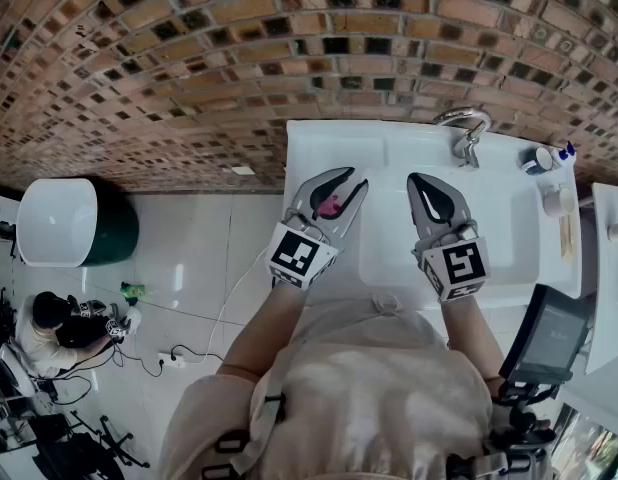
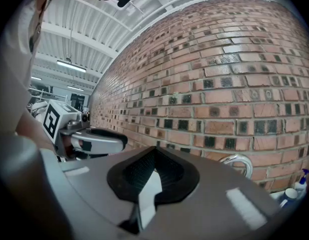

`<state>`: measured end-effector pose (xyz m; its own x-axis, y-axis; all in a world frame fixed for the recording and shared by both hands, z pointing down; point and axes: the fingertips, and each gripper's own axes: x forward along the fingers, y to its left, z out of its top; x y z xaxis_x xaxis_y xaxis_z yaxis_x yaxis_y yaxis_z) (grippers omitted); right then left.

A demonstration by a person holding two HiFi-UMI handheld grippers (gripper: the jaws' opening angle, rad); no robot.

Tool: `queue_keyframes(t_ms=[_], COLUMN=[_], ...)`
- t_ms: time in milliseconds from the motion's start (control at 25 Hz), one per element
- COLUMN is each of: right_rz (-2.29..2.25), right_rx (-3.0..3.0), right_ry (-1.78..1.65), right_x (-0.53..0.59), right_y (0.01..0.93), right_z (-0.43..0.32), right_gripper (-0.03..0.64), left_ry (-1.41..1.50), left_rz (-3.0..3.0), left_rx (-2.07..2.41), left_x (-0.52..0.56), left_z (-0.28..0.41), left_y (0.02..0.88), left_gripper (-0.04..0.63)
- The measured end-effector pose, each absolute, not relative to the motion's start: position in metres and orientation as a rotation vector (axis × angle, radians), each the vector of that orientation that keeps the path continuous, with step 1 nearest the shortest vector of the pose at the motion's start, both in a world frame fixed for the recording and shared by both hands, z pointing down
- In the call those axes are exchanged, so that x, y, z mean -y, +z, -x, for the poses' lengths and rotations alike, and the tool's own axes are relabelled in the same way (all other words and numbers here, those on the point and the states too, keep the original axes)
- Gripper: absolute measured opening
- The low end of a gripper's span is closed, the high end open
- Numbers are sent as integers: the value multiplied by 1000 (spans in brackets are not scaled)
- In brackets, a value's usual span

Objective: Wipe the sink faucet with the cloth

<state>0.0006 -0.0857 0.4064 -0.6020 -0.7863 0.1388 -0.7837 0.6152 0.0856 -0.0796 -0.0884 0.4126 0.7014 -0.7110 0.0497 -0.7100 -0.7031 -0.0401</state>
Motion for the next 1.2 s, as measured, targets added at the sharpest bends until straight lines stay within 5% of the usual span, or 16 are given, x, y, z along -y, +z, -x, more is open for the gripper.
queue_keyframes(t_ms=[480, 1200], right_rz=[-1204, -1195], right_rx=[2670, 2618], right_ry=[37, 162], right_x=[90, 96], right_y=[437, 471], right_z=[21, 8], right_gripper=[-8, -8], left_ry=[-826, -1593], left_rz=[2976, 2940], left_rx=[-1344, -1256], left_x=[77, 85], left_z=[125, 157], left_y=[567, 714], left_gripper=[285, 281])
